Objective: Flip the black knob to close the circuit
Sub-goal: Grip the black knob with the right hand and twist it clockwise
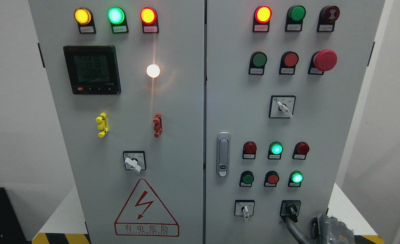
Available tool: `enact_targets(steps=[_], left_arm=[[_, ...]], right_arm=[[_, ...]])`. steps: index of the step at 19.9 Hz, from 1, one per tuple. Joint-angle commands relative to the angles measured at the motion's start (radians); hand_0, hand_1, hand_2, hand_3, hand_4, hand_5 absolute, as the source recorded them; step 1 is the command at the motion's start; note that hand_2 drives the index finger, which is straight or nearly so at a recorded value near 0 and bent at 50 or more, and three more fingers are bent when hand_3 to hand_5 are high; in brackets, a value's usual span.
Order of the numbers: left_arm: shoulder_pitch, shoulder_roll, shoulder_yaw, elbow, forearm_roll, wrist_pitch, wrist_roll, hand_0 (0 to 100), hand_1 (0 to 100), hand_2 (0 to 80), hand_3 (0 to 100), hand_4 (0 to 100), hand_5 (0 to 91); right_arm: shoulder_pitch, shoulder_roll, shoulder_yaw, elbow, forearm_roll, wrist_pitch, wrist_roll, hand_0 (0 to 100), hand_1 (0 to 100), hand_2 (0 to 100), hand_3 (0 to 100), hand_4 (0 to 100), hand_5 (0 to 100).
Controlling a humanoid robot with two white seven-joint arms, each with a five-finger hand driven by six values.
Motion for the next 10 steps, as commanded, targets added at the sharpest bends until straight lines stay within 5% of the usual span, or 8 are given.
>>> enact_targets(steps=[1, 10], left_arm=[[0.0, 0.0, -0.001, -0.001, 0.0, -0.001, 0.0, 12, 56, 0.0, 0, 0, 0.0], [0.0, 0.0, 0.001, -0.001, 0.0, -0.001, 0.0, 12, 56, 0.0, 0, 0, 0.0]], right_arm=[[0.0, -0.001, -0.031, 0.0, -0.011, -0.002, -0.002, 0, 4, 90, 100, 95, 96], [0.002, -0.001, -0.031, -0.044, -0.066, -0.001, -0.005, 0, 3, 89, 100, 95, 96]])
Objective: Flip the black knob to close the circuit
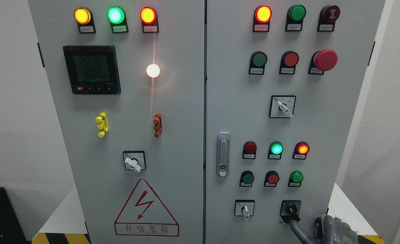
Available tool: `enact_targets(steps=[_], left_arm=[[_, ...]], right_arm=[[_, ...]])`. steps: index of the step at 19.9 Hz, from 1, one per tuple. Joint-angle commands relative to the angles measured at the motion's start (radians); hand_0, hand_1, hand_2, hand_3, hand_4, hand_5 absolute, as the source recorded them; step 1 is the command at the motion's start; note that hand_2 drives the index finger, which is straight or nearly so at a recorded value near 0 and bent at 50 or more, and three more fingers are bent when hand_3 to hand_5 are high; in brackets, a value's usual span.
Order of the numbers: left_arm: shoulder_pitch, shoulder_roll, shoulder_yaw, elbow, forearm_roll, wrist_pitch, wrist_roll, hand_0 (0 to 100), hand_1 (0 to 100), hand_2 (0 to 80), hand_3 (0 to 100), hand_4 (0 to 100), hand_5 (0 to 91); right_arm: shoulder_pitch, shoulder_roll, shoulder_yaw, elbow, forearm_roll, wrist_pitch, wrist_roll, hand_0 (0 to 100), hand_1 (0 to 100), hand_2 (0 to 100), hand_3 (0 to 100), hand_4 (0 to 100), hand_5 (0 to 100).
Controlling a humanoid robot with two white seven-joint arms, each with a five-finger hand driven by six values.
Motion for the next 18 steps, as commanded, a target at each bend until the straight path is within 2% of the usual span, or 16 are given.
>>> enact_targets(steps=[1, 18], left_arm=[[0.0, 0.0, 0.001, 0.001, 0.0, -0.001, 0.0, 12, 56, 0.0, 0, 0, 0.0], [0.0, 0.0, 0.001, 0.0, 0.0, -0.001, 0.0, 12, 56, 0.0, 0, 0, 0.0]], right_arm=[[0.0, -0.001, -0.013, -0.031, -0.026, -0.001, -0.005, 0, 3, 89, 100, 95, 95], [0.011, -0.001, -0.005, -0.031, -0.027, -0.007, -0.016, 0, 3, 89, 100, 95, 95]])
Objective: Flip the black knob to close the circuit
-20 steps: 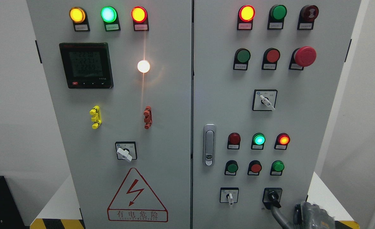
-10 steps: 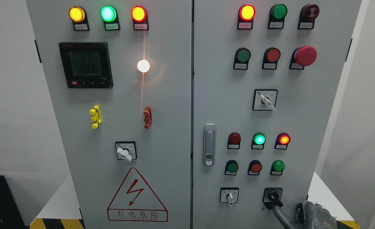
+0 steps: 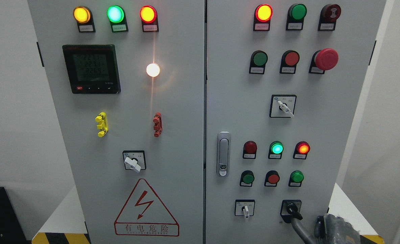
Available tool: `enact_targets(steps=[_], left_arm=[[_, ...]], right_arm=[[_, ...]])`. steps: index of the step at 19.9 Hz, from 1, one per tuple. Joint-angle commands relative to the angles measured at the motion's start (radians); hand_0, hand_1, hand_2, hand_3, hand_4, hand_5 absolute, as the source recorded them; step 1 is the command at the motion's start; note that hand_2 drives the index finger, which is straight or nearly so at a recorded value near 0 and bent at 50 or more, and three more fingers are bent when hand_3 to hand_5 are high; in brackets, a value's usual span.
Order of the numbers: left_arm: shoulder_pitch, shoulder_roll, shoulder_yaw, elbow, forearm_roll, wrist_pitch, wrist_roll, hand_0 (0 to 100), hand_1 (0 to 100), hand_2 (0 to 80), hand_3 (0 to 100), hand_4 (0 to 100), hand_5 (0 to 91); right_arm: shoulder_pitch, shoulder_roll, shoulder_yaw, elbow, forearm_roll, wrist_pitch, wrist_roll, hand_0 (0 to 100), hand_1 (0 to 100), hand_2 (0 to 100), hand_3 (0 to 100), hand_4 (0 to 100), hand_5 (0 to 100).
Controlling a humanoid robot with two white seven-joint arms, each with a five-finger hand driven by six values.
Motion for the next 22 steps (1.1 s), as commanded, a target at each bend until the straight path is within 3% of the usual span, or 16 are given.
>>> enact_targets(steps=[1, 22], left_arm=[[0.0, 0.0, 0.001, -0.001, 0.0, -0.001, 0.0, 12, 56, 0.0, 0, 0, 0.0], [0.0, 0.0, 0.001, -0.001, 0.0, -0.001, 0.0, 12, 56, 0.0, 0, 0, 0.0]], right_arm=[[0.004, 0.0, 0.009, -0.008, -0.001, -0.003, -0.012, 0, 3, 89, 100, 95, 95], [0.048, -0.001, 0.143, -0.054, 0.0, -0.003, -0.045, 0, 3, 87, 100, 94, 95]])
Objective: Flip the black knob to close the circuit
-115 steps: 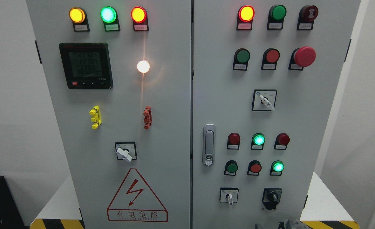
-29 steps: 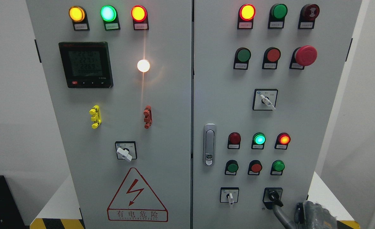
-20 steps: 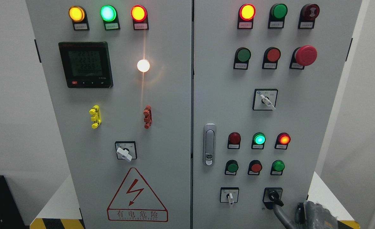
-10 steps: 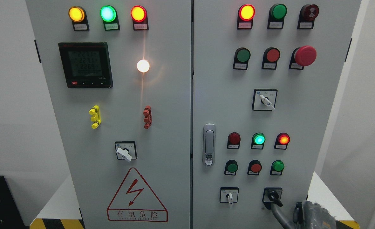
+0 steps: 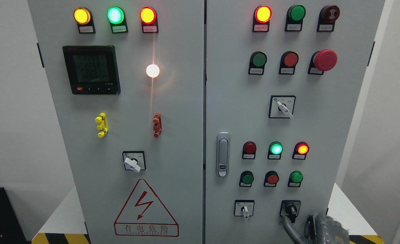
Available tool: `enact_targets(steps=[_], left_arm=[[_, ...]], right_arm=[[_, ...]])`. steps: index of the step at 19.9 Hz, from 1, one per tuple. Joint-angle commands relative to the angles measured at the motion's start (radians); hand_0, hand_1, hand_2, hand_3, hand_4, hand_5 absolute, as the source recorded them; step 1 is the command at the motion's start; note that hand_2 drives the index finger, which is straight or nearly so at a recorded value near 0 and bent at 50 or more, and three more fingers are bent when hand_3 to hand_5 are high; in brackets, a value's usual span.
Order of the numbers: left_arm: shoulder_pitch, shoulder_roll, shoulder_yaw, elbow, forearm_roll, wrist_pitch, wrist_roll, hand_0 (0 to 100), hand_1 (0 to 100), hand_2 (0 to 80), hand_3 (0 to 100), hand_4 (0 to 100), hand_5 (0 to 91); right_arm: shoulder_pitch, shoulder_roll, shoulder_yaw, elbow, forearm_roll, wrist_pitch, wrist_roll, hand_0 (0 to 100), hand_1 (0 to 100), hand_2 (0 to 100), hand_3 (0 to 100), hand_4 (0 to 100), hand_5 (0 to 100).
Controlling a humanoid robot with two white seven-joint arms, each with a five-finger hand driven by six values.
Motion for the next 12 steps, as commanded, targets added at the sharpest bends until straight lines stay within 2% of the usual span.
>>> enact_targets(steps=[1, 8, 11, 12], left_arm=[[0.0, 0.0, 0.0, -0.001, 0.0, -0.001, 0.0, 12, 56, 0.0, 0, 0, 0.0], [0.0, 0.0, 0.0, -0.001, 0.0, -0.001, 0.0, 12, 56, 0.0, 0, 0, 0.0], [0.0, 0.0, 0.0, 0.001, 0.0, -0.001, 0.0, 12, 56, 0.0, 0, 0, 0.0], [0.0, 0.0, 0.0, -0.001, 0.0, -0.001, 0.0, 12, 56, 0.0, 0, 0, 0.0]], right_arm=[[0.028, 0.007, 0.061, -0.058, 0.0, 0.0, -0.001, 0, 3, 87, 100, 94, 95], [0.142, 0.02, 0.058, -0.185, -0.003, 0.001, 0.004, 0, 4, 86, 100, 93, 95], [0.215, 0.061, 0.063, -0.248, -0.087, 0.001, -0.005, 0, 4, 83, 100, 92, 93], [0.237, 0.063, 0.063, -0.269, -0.119, 0.0, -0.017, 0, 4, 82, 100, 91, 93]])
